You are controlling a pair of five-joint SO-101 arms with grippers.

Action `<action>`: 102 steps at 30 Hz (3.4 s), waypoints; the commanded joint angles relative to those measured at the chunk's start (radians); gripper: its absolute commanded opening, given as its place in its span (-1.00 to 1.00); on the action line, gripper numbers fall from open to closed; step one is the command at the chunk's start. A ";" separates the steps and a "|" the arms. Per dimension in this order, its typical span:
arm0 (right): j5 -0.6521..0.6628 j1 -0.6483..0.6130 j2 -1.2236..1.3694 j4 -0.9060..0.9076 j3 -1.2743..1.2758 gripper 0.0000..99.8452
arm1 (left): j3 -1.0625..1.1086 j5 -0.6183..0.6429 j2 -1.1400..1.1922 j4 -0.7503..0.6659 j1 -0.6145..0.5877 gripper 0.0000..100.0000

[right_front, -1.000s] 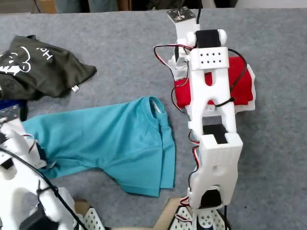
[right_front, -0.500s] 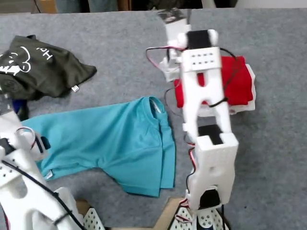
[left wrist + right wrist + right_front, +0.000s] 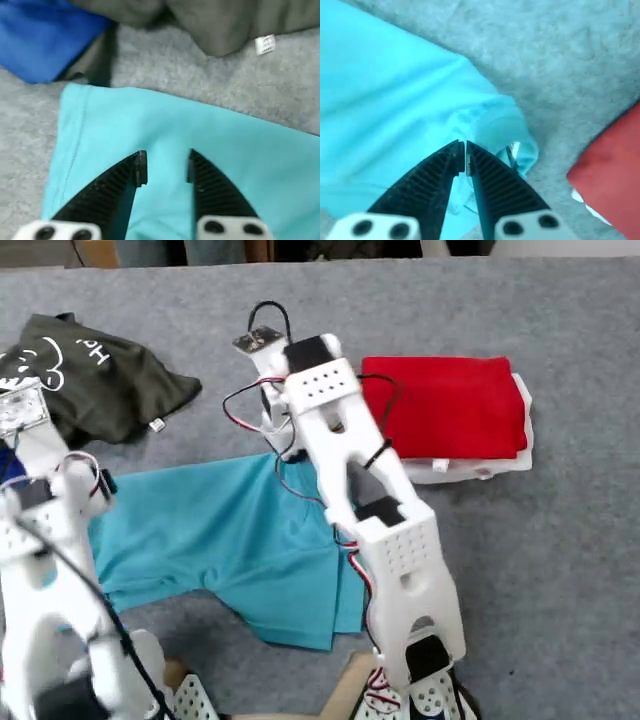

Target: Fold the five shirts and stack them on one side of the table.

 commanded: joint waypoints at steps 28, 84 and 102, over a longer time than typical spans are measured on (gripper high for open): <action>0.049 0.215 0.191 0.015 -0.259 -0.97 | -0.220 -0.092 0.221 -0.044 0.013 -0.81; 0.568 -0.086 -1.027 -0.097 1.222 -0.97 | 0.002 -0.269 -0.143 0.095 -0.104 -0.92; 0.503 -0.322 -1.147 -0.537 1.844 -0.57 | 0.064 -0.267 -0.189 0.104 -0.094 -0.92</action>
